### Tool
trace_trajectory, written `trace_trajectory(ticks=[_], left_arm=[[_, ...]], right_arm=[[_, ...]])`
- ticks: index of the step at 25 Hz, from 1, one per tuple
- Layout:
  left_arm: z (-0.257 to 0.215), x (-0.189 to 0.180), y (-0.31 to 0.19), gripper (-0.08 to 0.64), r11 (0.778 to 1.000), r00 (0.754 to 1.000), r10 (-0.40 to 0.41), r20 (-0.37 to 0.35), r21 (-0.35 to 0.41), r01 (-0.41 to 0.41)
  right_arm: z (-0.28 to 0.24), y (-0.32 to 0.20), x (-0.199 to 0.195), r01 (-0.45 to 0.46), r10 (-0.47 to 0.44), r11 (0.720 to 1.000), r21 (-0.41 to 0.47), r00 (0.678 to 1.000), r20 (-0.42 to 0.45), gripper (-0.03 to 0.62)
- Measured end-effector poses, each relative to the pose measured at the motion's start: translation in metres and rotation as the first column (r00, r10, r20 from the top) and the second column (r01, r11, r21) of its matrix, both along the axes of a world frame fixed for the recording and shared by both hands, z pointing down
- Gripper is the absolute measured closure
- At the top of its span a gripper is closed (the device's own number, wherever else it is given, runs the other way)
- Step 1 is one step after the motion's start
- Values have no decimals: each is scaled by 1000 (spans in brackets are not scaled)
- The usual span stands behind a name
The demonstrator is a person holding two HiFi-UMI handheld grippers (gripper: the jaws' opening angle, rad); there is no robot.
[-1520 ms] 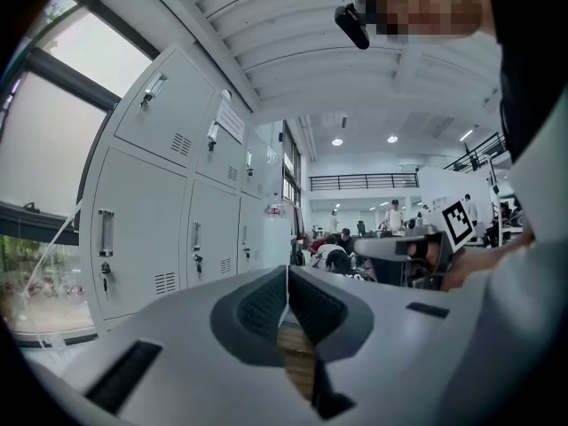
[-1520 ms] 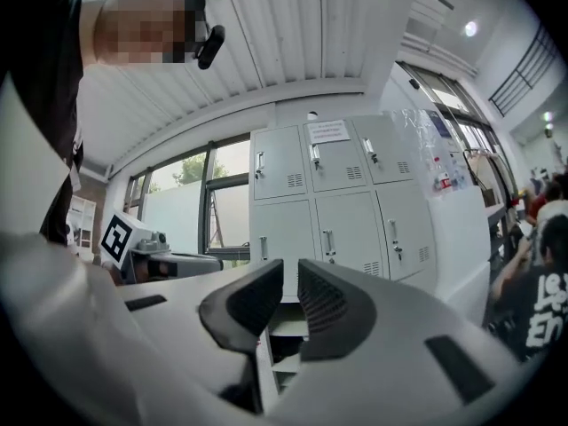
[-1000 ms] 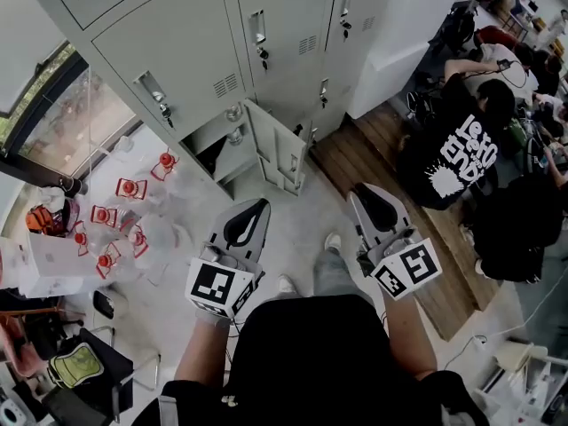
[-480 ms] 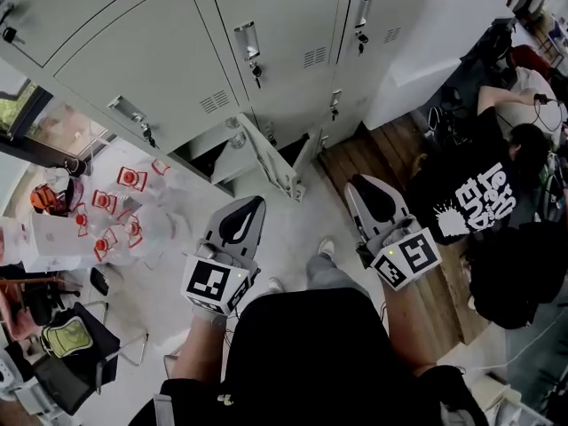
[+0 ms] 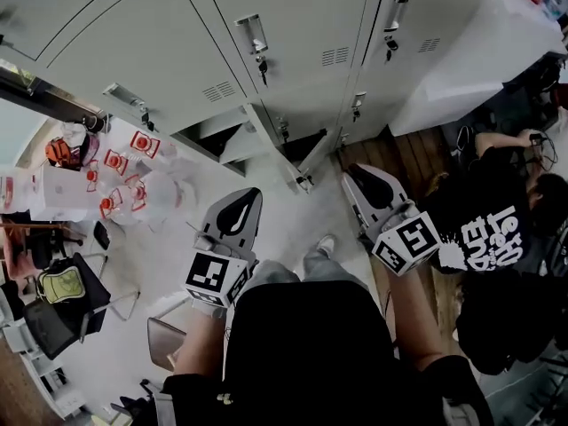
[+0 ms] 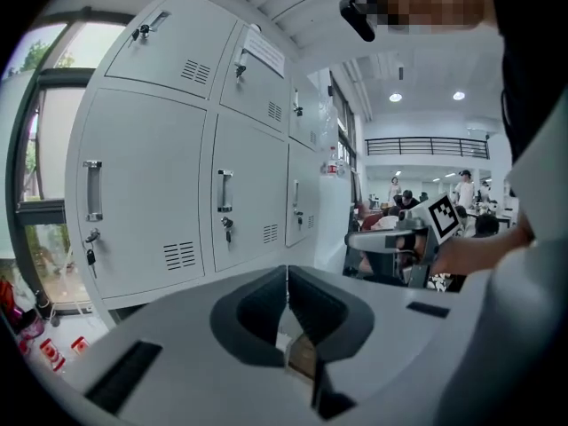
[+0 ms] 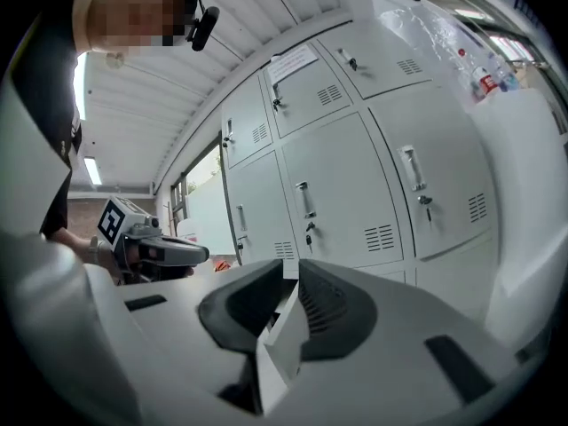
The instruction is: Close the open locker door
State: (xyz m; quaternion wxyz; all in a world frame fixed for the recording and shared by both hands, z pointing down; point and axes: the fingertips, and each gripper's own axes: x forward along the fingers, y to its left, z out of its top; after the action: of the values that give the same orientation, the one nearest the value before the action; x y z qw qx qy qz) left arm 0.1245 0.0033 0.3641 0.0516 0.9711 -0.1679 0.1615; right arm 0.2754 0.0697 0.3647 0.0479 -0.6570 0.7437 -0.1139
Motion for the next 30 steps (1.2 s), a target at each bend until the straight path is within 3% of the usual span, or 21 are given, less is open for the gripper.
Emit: trace_trajectory(ticks=[9,17,22,30], left_arm=[[36,-12,-6,537,994,993,-98,59,-49,101],[71,-30,-8,537,985,986,-131,101,-102,142],[92,-49,-8,537,978,981,-149,124,-129,165],[111,-78,-10,537,962,972,-183,147,-176,207]], right_arm=[[68,-25,-11,158,-157,980,-120,988,17,528],[135,-39,-43,262,-261,935,-237,965,38,506],[171,-46,-64,301,-307,909,-289,951,26,497],[203,-64,-90,314,-334,888,-336,943,0,495]])
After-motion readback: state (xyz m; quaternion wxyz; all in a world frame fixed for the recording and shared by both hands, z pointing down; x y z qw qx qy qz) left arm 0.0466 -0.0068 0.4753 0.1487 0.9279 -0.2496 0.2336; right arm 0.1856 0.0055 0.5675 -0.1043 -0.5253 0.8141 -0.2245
